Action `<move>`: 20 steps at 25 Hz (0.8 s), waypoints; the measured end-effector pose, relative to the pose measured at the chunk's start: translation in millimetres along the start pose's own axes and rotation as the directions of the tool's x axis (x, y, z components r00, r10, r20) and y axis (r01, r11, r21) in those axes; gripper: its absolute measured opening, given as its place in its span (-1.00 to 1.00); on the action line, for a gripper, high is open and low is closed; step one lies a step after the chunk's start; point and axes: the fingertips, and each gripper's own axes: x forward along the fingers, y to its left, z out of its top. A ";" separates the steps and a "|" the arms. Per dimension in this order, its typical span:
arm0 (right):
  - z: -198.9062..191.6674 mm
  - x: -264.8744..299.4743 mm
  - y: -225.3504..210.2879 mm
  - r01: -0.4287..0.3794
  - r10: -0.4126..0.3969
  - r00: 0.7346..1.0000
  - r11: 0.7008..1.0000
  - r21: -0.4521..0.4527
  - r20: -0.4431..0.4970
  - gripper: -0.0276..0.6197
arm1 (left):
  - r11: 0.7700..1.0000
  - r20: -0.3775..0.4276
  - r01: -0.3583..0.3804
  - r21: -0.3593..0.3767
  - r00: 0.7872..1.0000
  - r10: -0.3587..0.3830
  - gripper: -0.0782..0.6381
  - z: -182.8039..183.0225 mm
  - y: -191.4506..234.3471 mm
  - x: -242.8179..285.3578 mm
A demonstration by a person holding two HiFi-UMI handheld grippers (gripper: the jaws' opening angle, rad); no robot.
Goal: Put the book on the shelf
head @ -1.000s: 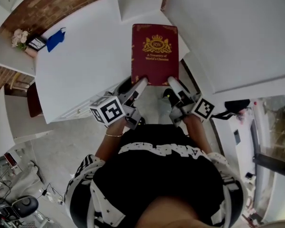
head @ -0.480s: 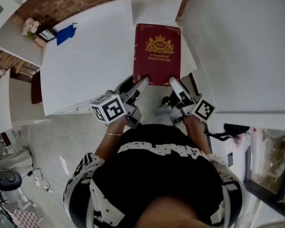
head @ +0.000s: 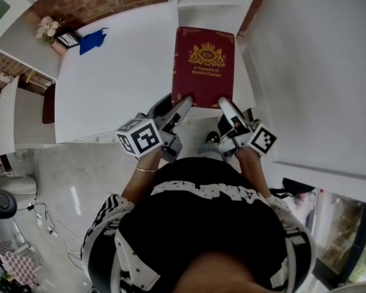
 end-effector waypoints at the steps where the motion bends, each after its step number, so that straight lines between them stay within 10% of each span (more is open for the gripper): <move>1: 0.2 -0.5 -0.3 -0.003 0.003 1.000 1.000 0.000 -0.003 -0.07 | 1.000 0.005 -0.005 0.003 1.000 0.005 0.07 -0.6 -0.1 -0.5; 20: 30.4 14.0 -9.6 -0.054 0.055 0.997 0.998 0.014 -0.063 -0.07 | 0.998 0.058 -0.062 0.024 0.996 0.061 0.07 12.4 -5.0 24.2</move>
